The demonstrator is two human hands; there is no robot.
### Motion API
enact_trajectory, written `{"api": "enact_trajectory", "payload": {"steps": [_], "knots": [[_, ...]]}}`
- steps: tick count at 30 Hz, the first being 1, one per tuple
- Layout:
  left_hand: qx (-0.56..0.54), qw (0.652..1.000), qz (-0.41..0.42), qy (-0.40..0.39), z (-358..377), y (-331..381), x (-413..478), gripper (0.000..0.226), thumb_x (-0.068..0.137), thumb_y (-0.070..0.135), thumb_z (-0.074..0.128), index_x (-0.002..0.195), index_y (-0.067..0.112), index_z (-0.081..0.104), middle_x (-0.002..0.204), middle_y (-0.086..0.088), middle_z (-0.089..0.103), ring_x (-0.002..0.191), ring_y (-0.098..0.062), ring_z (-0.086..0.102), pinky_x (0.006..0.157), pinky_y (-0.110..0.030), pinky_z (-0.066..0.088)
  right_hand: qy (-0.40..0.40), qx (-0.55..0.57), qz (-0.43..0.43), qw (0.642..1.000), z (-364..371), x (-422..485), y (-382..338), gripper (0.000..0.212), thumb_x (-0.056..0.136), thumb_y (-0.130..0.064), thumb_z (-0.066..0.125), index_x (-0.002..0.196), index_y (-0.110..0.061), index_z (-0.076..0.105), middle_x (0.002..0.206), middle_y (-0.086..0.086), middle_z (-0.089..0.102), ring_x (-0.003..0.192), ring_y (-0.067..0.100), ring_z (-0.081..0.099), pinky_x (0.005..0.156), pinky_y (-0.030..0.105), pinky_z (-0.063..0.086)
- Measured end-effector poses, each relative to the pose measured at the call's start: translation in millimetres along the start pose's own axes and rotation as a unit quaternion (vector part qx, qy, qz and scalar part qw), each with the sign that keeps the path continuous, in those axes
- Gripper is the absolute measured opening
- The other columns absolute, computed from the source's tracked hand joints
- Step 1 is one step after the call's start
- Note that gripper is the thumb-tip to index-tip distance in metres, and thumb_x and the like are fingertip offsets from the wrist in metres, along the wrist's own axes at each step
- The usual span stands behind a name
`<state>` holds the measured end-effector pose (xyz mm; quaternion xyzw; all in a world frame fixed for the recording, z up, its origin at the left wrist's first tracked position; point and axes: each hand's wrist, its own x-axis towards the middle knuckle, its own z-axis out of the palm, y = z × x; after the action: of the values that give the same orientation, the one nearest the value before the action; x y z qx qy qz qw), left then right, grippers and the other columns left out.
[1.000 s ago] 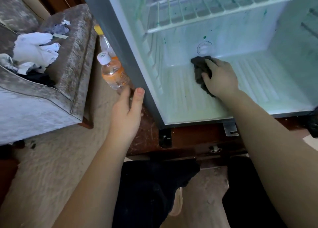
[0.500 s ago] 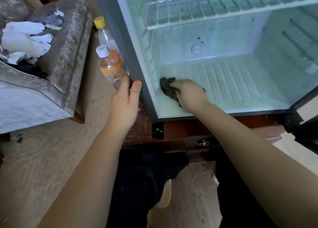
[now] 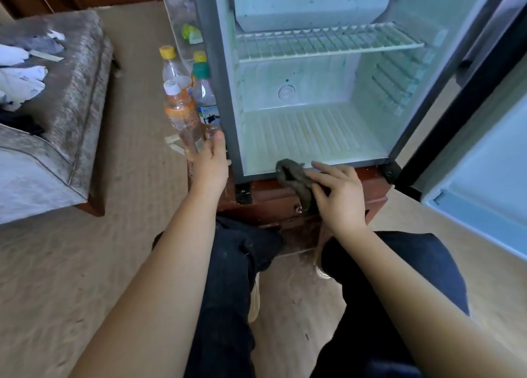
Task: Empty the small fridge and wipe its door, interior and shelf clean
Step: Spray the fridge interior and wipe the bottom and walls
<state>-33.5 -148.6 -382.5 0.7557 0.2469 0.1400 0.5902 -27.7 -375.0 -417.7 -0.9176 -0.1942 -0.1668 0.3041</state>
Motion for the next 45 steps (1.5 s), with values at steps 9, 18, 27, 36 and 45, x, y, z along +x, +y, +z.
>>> {"api": "enact_trajectory", "payload": {"steps": [9,18,27,36,45], "knots": [[-0.014,0.998,-0.06,-0.016,-16,-3,-17,0.054,0.103,0.049,0.028,0.129,0.011,0.056,0.123,-0.004,0.062,0.088,-0.016,0.06,0.078,-0.035,0.052,-0.163,-0.17,0.065,0.97,-32,16,-16,0.027,0.091,-0.016,0.05,0.109,-0.023,0.069,0.104,0.009,0.068,0.101,0.029,0.059,0.071,0.03,0.041],[0.046,0.998,-0.019,-0.026,-14,-14,-3,0.029,0.102,0.043,0.04,0.113,0.02,0.054,0.108,0.005,0.063,0.077,-0.006,0.062,0.09,-0.046,0.054,0.06,0.06,0.179,0.98,15,128,-19,0.02,0.087,-0.014,0.054,0.103,-0.008,0.064,0.093,0.01,0.069,0.082,0.028,0.06,0.064,0.027,0.038],[0.021,1.0,-0.005,-0.021,-20,-15,35,0.025,0.1,0.044,0.045,0.109,0.023,0.054,0.111,0.002,0.065,0.077,-0.007,0.065,0.083,-0.037,0.056,-0.149,-0.078,0.019,0.986,125,154,8,0.035,0.097,-0.016,0.043,0.127,-0.014,0.059,0.132,0.008,0.056,0.125,0.027,0.044,0.099,0.037,0.04],[0.042,0.999,0.012,-0.03,-14,-8,28,0.043,0.1,0.048,0.041,0.127,0.017,0.054,0.121,0.001,0.065,0.067,-0.004,0.065,0.086,-0.044,0.056,-0.304,-0.267,-0.133,0.905,80,120,-13,0.044,0.066,-0.03,0.077,0.106,-0.018,0.063,0.107,-0.001,0.058,0.101,0.022,0.044,0.074,0.035,0.052],[0.021,0.998,-0.016,-0.051,-18,-8,-6,0.028,0.102,0.041,0.042,0.113,0.019,0.056,0.096,0.009,0.063,0.069,-0.009,0.062,0.081,-0.042,0.055,-0.107,-0.103,0.008,0.989,7,42,-22,0.021,0.092,-0.018,0.056,0.104,-0.026,0.071,0.101,0.001,0.069,0.097,0.025,0.06,0.074,0.032,0.048]]}}
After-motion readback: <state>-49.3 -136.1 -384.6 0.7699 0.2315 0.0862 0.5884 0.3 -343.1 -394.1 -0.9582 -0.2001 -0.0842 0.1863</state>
